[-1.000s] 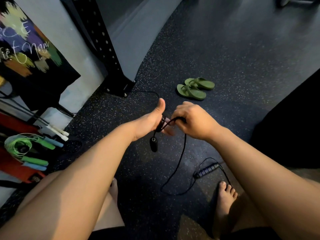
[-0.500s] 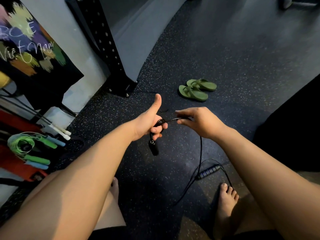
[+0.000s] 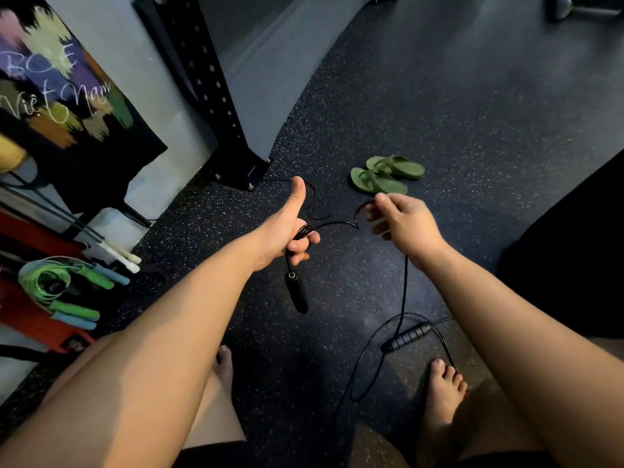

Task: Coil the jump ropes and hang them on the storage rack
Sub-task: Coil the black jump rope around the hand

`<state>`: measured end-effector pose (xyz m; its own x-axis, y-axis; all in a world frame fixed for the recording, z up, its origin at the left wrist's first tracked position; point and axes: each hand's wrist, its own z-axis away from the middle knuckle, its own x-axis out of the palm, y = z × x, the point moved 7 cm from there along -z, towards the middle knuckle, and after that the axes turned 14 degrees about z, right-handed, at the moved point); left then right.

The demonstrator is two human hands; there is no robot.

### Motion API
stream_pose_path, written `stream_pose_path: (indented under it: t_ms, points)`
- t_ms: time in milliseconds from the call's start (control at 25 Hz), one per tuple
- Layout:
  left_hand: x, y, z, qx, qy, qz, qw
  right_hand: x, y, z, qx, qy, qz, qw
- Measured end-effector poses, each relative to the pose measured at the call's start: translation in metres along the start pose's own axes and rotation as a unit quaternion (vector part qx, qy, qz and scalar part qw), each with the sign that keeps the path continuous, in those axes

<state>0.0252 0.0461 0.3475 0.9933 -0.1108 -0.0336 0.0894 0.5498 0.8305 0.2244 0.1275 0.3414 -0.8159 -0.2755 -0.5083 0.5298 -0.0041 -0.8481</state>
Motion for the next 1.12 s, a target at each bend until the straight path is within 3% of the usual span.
stream_pose_path:
  t_ms: [120, 280, 360, 400, 440, 480, 520, 600, 720, 800, 840, 1000, 1120]
  points:
    - [-0.002, 0.005, 0.004, 0.008, 0.011, -0.002, 1.000, -0.020, 0.016, 0.000, 0.118, 0.069, -0.100, 0.985]
    - [-0.005, 0.007, 0.005, 0.004, 0.035, 0.006, 0.999, -0.021, 0.027, 0.004, 0.174, 0.074, -0.091, 0.978]
    - [-0.010, 0.005, 0.003, 0.000, 0.047, 0.029, 0.998, -0.023, 0.027, 0.003, 0.154, 0.038, 0.097, 0.983]
    - [-0.011, 0.004, 0.002, -0.003, 0.045, 0.044, 0.998, -0.024, 0.027, 0.001, 0.130, 0.010, 0.253, 0.959]
    - [-0.012, 0.003, 0.001, -0.005, 0.039, 0.060, 0.997, -0.021, 0.027, 0.000, 0.100, -0.020, 0.401, 0.910]
    - [-0.013, 0.002, 0.001, -0.008, 0.031, 0.077, 0.997, -0.014, 0.027, 0.001, 0.065, -0.044, 0.501, 0.862]
    - [-0.012, 0.001, 0.000, -0.011, 0.022, 0.092, 0.995, -0.004, 0.026, 0.004, 0.030, -0.064, 0.538, 0.840]
    - [-0.009, -0.001, 0.000, -0.018, 0.006, 0.103, 0.995, 0.016, 0.017, 0.011, -0.058, -0.074, 0.488, 0.868]
    - [-0.004, -0.002, -0.002, -0.025, 0.011, 0.090, 0.996, 0.040, -0.010, 0.026, -0.147, -0.145, 0.154, 0.966]
    - [-0.001, -0.002, -0.004, -0.031, 0.013, 0.078, 0.996, 0.050, -0.020, 0.032, -0.116, -0.208, -0.047, 0.970]
    - [0.001, -0.002, -0.004, -0.032, 0.012, 0.074, 0.997, 0.052, -0.023, 0.033, -0.107, -0.214, -0.083, 0.967]
    - [0.009, 0.001, 0.000, -0.029, -0.014, 0.067, 0.997, 0.039, -0.023, 0.018, -0.156, -0.084, 0.025, 0.984]
    - [0.024, 0.002, 0.007, -0.037, -0.092, 0.081, 0.992, 0.027, -0.017, 0.010, -0.155, -0.032, 0.087, 0.984]
